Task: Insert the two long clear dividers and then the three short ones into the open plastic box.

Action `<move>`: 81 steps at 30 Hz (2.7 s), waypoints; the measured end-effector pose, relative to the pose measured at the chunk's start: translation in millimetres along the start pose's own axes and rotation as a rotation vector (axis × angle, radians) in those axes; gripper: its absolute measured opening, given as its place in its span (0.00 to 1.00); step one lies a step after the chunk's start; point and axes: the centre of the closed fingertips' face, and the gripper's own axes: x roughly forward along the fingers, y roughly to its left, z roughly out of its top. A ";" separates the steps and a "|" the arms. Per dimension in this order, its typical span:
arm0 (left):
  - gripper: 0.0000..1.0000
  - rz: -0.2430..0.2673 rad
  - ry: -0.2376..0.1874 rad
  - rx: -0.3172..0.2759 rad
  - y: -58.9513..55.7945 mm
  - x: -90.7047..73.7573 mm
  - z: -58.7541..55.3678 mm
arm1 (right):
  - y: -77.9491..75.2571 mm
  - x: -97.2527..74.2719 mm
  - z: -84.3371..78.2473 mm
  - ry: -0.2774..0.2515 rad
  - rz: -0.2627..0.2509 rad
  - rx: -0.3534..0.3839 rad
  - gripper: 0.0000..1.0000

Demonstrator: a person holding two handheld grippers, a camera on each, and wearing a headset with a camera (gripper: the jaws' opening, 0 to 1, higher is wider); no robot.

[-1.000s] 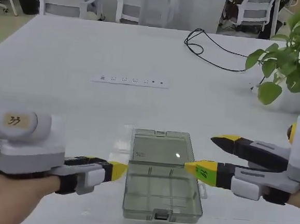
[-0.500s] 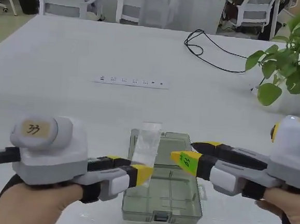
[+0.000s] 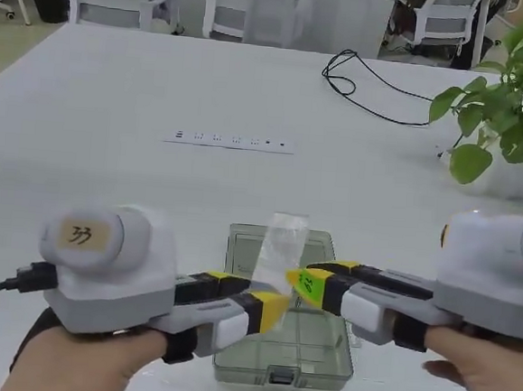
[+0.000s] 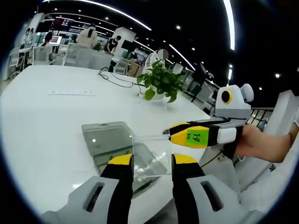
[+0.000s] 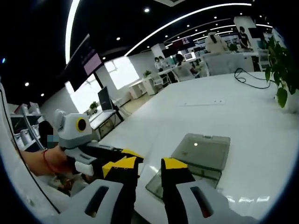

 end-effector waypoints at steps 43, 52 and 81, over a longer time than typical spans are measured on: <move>0.49 -0.049 0.027 0.160 4.7 -5.4 -11.1 | -7.1 -4.4 6.2 0.011 -0.061 0.112 0.07; 0.74 -0.085 0.053 0.309 18.8 -15.4 -18.8 | -17.1 -10.7 5.9 0.038 -0.096 0.110 0.07; 1.00 -0.209 0.169 0.514 45.4 -14.3 -54.3 | -81.7 0.9 -38.0 0.385 -0.342 0.325 0.07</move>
